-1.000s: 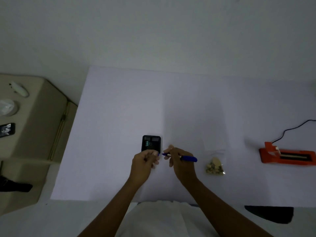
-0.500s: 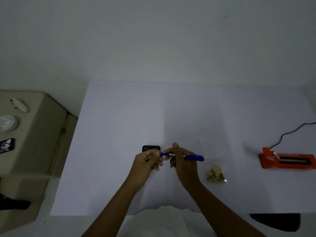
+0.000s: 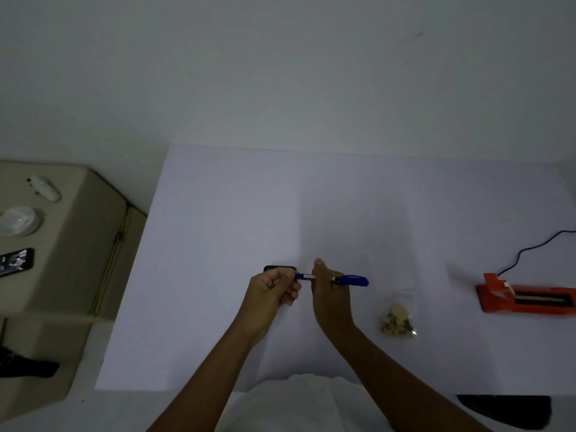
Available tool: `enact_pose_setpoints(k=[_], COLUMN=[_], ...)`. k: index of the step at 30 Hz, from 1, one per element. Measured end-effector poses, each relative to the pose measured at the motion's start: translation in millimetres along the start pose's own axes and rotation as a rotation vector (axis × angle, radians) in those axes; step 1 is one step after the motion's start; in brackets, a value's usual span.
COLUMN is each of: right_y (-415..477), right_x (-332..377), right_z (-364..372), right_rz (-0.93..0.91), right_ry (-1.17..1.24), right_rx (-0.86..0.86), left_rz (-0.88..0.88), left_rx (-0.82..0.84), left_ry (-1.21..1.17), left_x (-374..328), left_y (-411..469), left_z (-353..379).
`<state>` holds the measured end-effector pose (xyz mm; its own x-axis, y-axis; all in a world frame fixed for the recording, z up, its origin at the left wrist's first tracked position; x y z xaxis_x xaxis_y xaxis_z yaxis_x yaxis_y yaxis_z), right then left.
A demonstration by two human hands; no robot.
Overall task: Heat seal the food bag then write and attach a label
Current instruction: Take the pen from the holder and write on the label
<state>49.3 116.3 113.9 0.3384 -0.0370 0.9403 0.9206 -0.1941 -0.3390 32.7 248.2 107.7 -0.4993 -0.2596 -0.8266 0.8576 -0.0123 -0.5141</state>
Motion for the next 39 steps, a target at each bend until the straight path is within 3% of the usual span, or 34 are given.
enact_pose_setpoints(k=[8, 12, 16, 20, 25, 30, 39], right_y=[2.8, 14.5, 26.1, 32.1, 28.0, 24.7, 39.9], right_x=[1.9, -13.1, -32.7, -48.7, -66.2, -80.7, -101.4], right_z=[21.4, 24.7, 3.9, -8.1, 6.7, 24.1, 36.0], right_rz=[0.058, 0.140, 0.176, 0.173, 0.215, 0.244, 0.331], right_ry=[0.007, 0.018, -0.033, -0.177, -0.314, -0.333, -0.262], right_rx=[0.093, 0.139, 0.034, -0.041, 0.090, 0.214, 0.196], left_rz=[0.081, 0.269, 0.346, 0.376, 0.323, 0.192, 0.021], left_rx=[-0.045, -0.165, -0.346, -0.369, -0.344, -0.321, -0.280], left_ry=[0.044, 0.261, 0.453, 0.673, 0.943, 0.896, 0.681], left_x=[-12.0, -29.1, -28.9, -14.9, 14.2, 41.5, 62.6], left_y=[0.3, 6.7, 17.5, 23.2, 33.8, 46.3, 64.1], left_z=[-4.2, -24.4, -60.3, -78.3, -75.0, -68.9, -53.8])
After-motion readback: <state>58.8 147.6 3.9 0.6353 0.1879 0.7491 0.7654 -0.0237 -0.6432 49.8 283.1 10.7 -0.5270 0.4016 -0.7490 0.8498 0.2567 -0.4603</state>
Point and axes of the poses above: each hand's wrist, its own y-axis towards the middle knuckle, its own z-axis out of the palm, x = y × z, the point moved 5 cm from there along y, towards the middle knuckle, and after that the axes turned 2 degrees about -z, right-handed, at the moved point
